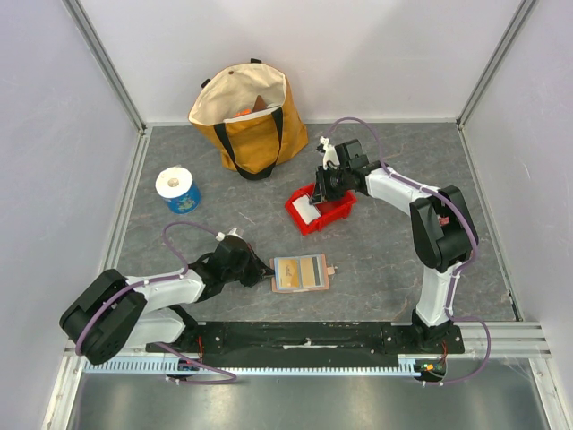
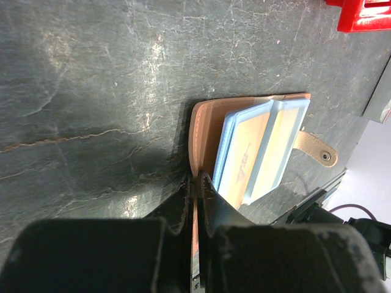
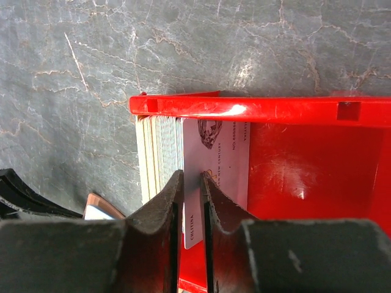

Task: Put the credit cards into the card holder
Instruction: Pick up the credit card from the storage box.

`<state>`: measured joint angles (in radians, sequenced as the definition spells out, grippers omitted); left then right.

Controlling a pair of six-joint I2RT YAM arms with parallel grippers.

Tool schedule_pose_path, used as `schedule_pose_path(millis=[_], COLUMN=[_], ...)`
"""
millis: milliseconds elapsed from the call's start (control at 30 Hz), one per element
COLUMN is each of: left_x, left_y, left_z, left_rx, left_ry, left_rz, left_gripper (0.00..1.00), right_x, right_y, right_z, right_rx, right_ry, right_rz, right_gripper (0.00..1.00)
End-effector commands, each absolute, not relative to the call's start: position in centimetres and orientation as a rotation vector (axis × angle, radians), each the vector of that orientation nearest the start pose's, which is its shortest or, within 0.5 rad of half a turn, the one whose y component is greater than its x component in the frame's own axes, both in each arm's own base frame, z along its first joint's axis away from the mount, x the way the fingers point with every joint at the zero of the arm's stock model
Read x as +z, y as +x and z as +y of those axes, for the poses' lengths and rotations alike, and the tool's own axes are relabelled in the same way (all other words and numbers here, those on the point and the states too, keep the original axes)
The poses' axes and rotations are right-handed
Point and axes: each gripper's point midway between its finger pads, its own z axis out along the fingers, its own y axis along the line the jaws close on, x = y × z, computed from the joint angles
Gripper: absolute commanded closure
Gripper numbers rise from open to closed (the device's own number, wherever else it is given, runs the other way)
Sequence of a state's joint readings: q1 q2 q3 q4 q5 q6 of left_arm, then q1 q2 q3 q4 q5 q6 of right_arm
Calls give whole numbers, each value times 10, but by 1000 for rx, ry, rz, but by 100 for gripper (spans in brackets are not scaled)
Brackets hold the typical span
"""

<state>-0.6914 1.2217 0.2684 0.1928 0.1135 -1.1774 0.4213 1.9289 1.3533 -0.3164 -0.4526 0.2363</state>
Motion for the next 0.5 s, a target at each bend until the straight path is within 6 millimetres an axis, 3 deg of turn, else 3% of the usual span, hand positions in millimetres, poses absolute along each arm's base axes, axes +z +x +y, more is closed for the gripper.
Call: schedule_pose_path(millis=[0,267,467], left_x=[14,15,14], left_y=[185,186,185], left_z=[-226,-226,-226], left_rx=[-954,-954,-958], left_ry=[-516,-515,-513], left_rz=[2516,2514,2516], left_gripper=[98,98,98], right_x=[105,103,87], right_y=[400,406,406], right_z=[269,266,258], right_rx=[805,770,707], right_ry=[-456,-444,-436], right_rz=[2406,2409,2449], right_gripper=[79,88,92])
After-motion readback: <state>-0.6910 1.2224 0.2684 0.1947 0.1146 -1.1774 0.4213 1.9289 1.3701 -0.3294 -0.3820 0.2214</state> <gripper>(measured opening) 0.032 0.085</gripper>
